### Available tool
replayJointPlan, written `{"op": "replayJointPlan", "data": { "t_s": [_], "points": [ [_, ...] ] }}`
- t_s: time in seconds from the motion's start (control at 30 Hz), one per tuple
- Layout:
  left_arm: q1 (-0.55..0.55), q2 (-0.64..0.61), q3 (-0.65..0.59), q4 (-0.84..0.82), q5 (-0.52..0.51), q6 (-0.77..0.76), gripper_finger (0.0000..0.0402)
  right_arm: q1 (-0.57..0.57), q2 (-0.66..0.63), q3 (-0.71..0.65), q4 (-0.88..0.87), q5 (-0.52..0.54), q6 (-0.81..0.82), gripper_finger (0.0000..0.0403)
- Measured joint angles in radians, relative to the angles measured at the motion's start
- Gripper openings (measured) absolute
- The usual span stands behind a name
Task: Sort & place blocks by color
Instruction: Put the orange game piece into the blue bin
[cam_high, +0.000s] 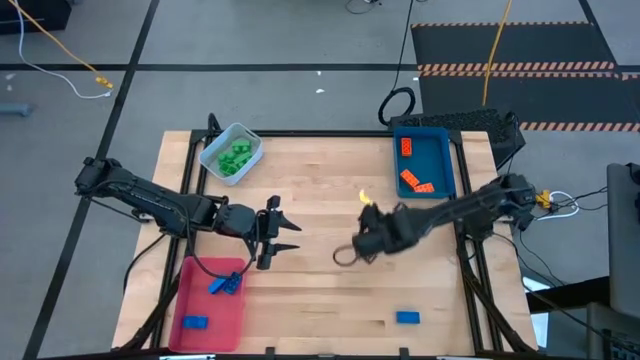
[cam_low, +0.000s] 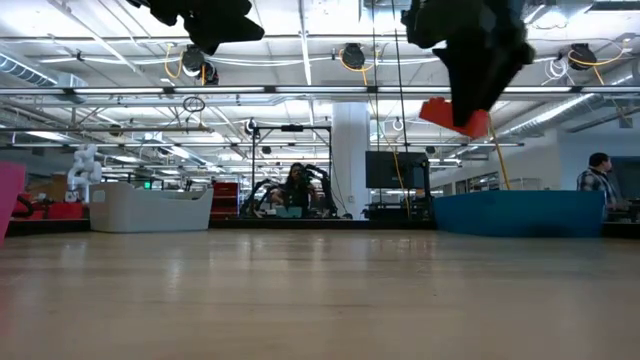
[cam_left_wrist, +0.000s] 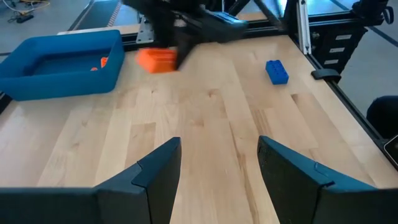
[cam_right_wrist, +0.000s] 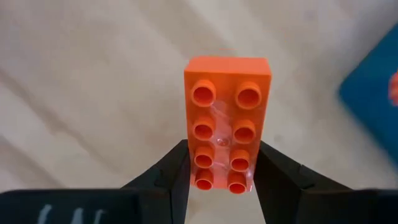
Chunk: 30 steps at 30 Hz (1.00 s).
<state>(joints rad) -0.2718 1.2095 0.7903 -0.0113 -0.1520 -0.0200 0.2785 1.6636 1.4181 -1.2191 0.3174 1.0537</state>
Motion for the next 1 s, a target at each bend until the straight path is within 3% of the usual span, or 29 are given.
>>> {"op": "replayJointPlan", "data": {
  "t_s": [0.37, 0.6, 1.0],
  "points": [
    [0.0, 0.0, 0.0, -0.001, 0.0, -0.001, 0.0212, -0.326, -0.093, 0.001, -0.071, 0.083, -0.319, 0.0132],
    [-0.008, 0.0, 0.0, 0.0, 0.0, -0.009, 0.0212, -0.536, -0.115, 0.002, -0.078, 0.076, -0.475, 0.0132],
    [-0.041, 0.0, 0.0, 0.015, -0.044, -0.017, 0.0212, -0.814, -0.116, 0.002, -0.133, 0.08, -0.58, 0.0132]
  ]
}}
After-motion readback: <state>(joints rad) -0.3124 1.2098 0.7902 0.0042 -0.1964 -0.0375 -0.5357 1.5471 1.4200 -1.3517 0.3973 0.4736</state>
